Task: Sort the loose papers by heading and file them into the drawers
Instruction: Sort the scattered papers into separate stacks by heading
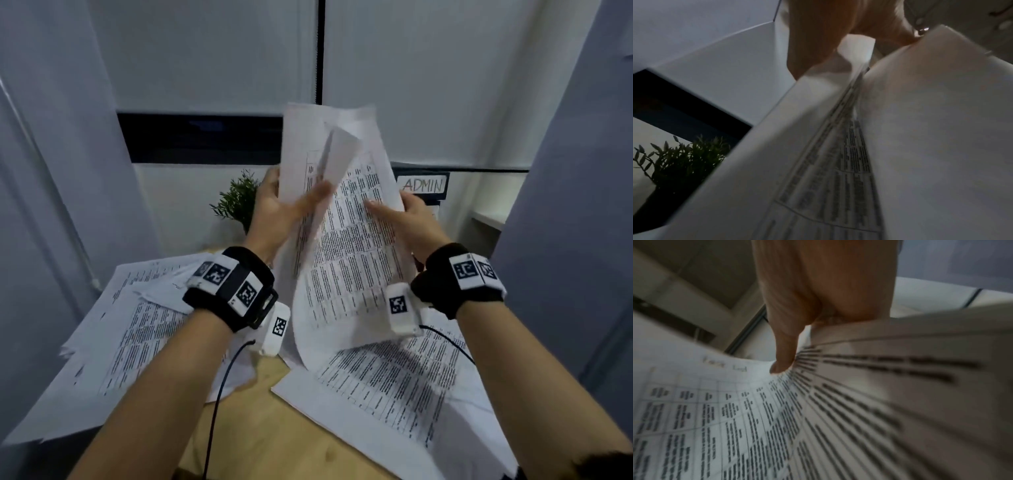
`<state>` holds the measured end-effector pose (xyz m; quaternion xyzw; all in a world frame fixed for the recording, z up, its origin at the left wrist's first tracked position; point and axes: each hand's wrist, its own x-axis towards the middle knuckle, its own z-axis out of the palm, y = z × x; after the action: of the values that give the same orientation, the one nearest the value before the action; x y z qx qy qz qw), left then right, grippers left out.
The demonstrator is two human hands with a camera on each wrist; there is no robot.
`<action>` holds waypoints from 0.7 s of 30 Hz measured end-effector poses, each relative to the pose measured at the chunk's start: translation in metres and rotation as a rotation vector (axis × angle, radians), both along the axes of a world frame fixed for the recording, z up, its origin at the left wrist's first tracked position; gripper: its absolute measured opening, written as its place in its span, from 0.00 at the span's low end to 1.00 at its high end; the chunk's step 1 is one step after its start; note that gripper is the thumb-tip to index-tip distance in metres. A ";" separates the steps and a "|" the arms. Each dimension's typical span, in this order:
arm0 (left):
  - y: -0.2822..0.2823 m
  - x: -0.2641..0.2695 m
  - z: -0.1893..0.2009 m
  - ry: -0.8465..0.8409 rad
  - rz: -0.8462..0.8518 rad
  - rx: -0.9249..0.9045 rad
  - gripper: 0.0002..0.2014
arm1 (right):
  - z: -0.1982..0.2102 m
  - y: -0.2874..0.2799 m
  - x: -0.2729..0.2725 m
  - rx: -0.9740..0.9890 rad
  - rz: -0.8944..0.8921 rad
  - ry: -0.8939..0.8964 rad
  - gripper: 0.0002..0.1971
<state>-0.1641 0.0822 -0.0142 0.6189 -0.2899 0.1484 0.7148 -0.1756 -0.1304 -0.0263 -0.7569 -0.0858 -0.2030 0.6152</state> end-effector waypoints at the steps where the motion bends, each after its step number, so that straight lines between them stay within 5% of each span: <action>1: 0.000 0.002 -0.004 -0.004 0.003 0.015 0.59 | 0.002 0.005 -0.002 -0.076 0.006 0.028 0.10; 4: -0.002 0.005 -0.015 0.007 -0.045 0.059 0.64 | 0.003 0.012 -0.001 -0.180 -0.096 0.042 0.07; 8: 0.000 0.003 -0.024 -0.098 -0.029 0.152 0.61 | 0.007 0.014 -0.006 0.103 -0.179 -0.108 0.11; 13: -0.007 0.010 -0.009 -0.349 0.174 0.209 0.55 | 0.029 0.018 -0.003 0.144 -0.019 -0.182 0.22; 18: 0.000 0.042 -0.032 -0.051 0.356 0.241 0.17 | 0.013 -0.008 0.001 -0.245 0.038 0.228 0.34; 21: 0.012 0.055 -0.045 0.043 0.380 0.243 0.13 | -0.012 -0.037 -0.002 -0.601 -0.115 0.564 0.50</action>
<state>-0.1092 0.0940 -0.0595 0.7470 -0.1685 0.2314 0.6001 -0.1773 -0.1675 -0.0387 -0.9323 0.0731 0.0121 0.3541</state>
